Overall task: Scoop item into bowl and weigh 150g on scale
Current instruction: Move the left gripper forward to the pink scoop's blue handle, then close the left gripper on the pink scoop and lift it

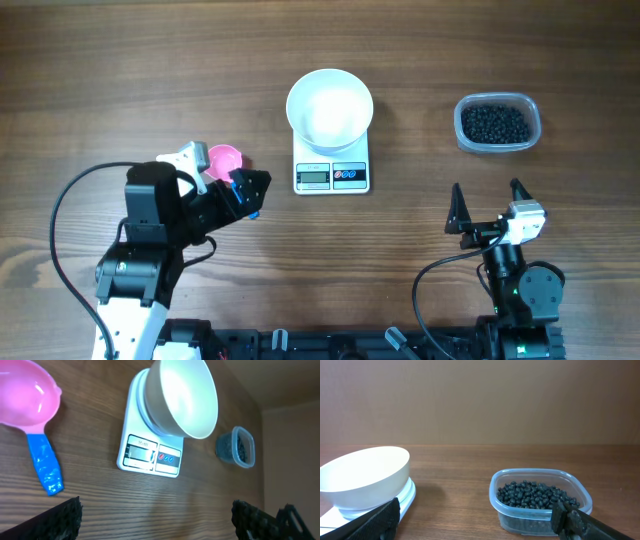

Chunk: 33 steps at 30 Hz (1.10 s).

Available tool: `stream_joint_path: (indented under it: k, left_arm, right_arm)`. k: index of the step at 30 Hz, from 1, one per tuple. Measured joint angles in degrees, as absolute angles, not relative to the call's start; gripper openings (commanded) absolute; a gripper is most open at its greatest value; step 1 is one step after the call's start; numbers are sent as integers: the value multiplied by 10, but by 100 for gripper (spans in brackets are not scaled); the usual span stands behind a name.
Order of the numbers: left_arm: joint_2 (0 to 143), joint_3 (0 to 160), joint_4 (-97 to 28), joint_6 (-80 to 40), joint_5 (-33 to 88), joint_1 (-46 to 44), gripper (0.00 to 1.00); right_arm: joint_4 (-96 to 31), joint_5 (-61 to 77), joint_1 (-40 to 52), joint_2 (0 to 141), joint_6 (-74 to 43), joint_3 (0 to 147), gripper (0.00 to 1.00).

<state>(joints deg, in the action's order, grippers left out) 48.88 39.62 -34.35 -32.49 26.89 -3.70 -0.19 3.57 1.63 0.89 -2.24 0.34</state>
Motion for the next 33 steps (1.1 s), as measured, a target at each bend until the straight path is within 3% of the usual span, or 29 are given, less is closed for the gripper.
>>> stream_joint_path:
  k: [22, 33]
  left_arm:
    - [494, 396, -373, -364, 157, -37, 100]
    - [563, 396, -378, -421, 75, -37, 100]
  right_arm:
    - [-2, 36, 16, 9, -22, 3, 100]
    - [-2, 36, 16, 9, -22, 3, 100]
